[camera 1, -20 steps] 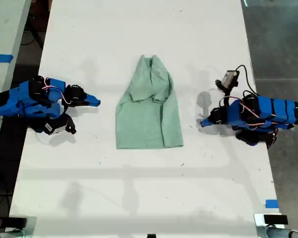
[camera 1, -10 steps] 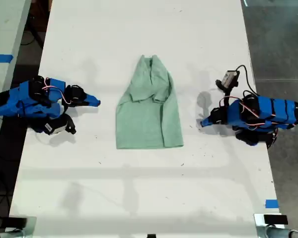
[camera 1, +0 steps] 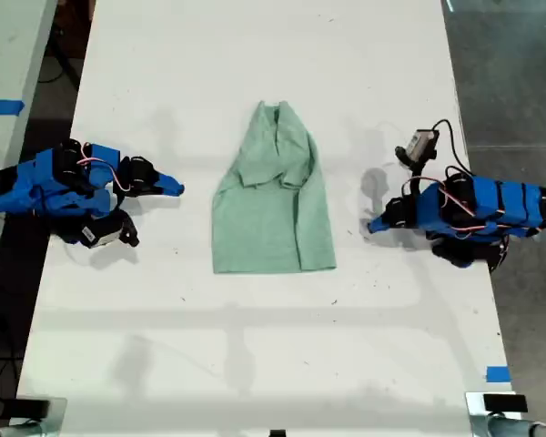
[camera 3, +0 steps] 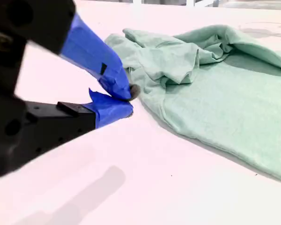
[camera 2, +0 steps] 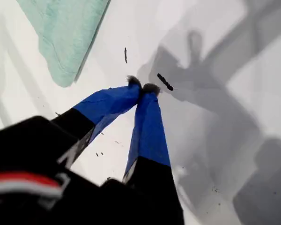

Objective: Fold t shirt

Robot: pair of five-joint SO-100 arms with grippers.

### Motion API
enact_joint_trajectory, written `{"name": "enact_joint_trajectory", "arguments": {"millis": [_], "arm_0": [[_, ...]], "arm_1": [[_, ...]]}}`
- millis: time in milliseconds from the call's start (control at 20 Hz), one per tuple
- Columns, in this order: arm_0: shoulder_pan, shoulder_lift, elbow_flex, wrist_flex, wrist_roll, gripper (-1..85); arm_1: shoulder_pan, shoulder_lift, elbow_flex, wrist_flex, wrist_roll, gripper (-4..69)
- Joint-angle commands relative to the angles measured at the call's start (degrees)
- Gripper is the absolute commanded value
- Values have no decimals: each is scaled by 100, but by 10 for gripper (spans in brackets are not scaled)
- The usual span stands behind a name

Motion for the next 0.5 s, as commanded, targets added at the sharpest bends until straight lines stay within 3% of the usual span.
{"name": "enact_joint_trajectory", "arguments": {"millis": [0, 450], "arm_0": [[62, 18, 18, -88, -18, -1], [44, 18, 18, -88, -18, -1]], "arm_1": [[-62, 70, 158, 35, 62, 16], [-62, 70, 158, 35, 53, 16]]}}
